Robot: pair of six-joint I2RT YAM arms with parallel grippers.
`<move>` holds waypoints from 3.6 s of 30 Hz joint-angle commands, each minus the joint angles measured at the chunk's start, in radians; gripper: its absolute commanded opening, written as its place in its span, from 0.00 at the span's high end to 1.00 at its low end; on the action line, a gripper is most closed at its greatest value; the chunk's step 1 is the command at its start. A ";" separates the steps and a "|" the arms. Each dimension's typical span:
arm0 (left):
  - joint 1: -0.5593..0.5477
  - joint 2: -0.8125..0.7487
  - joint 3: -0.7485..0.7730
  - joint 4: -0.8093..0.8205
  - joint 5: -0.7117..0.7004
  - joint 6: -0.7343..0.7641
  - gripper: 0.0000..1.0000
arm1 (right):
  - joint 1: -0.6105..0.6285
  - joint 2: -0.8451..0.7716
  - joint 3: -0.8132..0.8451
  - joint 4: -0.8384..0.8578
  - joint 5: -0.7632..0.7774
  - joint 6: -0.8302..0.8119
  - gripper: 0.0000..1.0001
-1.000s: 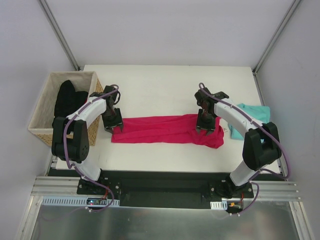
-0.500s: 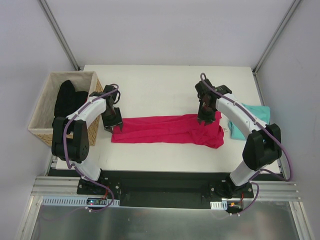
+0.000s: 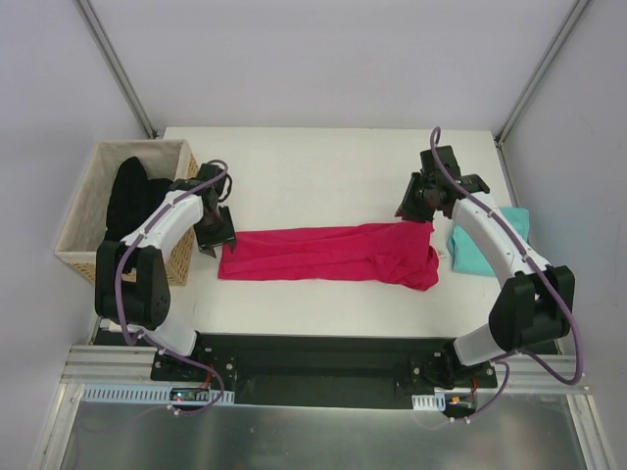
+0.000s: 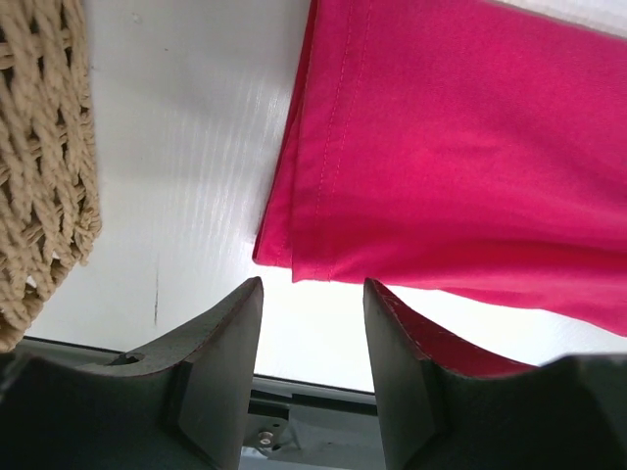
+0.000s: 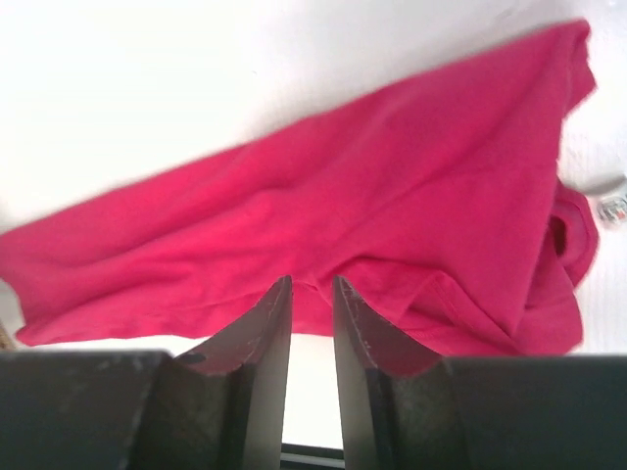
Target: Fold and stack the t-shirts
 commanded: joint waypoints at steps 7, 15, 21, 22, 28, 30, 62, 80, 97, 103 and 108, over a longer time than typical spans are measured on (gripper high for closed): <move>0.042 -0.090 0.089 -0.044 -0.010 -0.002 0.54 | -0.124 0.147 0.061 0.119 -0.228 0.036 0.74; 0.066 -0.124 0.106 -0.079 -0.024 0.007 0.54 | -0.133 0.205 -0.040 0.204 -0.303 0.113 0.75; 0.074 -0.138 0.139 -0.108 -0.030 0.009 0.53 | -0.125 0.195 -0.114 0.237 -0.305 0.138 0.78; 0.076 -0.139 0.146 -0.108 -0.030 0.009 0.53 | -0.122 0.179 -0.123 0.238 -0.290 0.138 0.78; 0.076 -0.136 0.172 -0.124 -0.031 0.015 0.53 | -0.116 0.135 -0.180 0.238 -0.237 0.153 0.79; 0.076 -0.135 0.177 -0.128 -0.031 0.019 0.53 | -0.118 0.132 -0.188 0.230 -0.228 0.162 0.80; 0.091 -0.282 0.155 -0.147 -0.090 -0.024 0.52 | -0.119 0.210 -0.107 0.069 -0.069 0.220 0.99; 0.097 -0.251 0.214 -0.151 -0.085 0.013 0.55 | -0.128 0.243 -0.078 -0.029 0.114 0.291 0.99; 0.131 -0.225 0.309 -0.204 -0.091 0.030 0.55 | -0.156 0.444 0.114 -0.108 0.143 0.273 0.99; 0.135 -0.221 0.344 -0.220 -0.093 0.026 0.54 | -0.168 0.503 0.195 -0.131 0.146 0.245 0.99; 0.139 -0.202 0.343 -0.228 -0.091 0.022 0.54 | -0.182 0.590 0.332 -0.186 0.140 0.188 0.99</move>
